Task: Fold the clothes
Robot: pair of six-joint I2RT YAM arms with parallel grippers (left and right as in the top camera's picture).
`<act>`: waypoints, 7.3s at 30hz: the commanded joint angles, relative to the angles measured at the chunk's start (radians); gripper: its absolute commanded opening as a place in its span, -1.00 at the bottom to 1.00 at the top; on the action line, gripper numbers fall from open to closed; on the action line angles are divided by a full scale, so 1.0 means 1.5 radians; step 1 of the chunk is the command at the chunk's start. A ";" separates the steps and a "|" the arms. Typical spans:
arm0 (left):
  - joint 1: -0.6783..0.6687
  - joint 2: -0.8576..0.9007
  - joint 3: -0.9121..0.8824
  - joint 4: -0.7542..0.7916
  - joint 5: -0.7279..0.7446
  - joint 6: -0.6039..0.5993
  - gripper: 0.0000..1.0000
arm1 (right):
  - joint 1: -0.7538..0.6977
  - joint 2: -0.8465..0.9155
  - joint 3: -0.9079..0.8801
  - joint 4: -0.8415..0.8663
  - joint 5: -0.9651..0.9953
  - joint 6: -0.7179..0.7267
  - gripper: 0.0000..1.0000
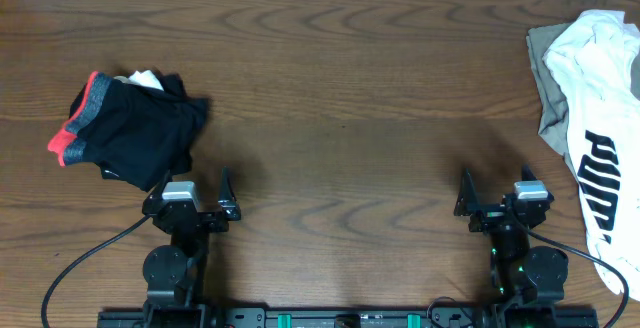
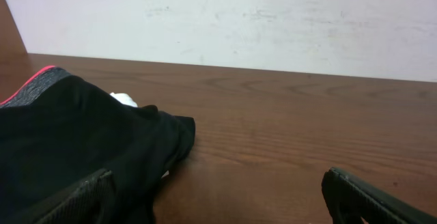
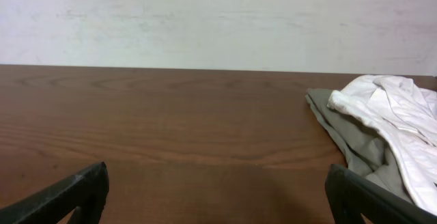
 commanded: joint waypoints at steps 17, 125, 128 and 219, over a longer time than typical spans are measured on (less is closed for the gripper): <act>0.004 -0.005 -0.012 -0.026 -0.009 0.009 0.96 | -0.004 -0.004 -0.003 -0.001 -0.003 -0.007 0.99; 0.004 0.551 0.635 -0.487 0.029 -0.072 0.96 | -0.509 0.776 0.643 -0.592 0.100 0.143 0.87; 0.004 0.551 0.635 -0.487 0.029 -0.074 0.96 | -0.576 0.797 0.625 -0.586 0.099 0.177 0.85; 0.004 0.596 0.635 -0.445 0.029 -0.107 0.96 | 0.395 0.875 0.623 -0.367 -0.070 -0.032 -0.54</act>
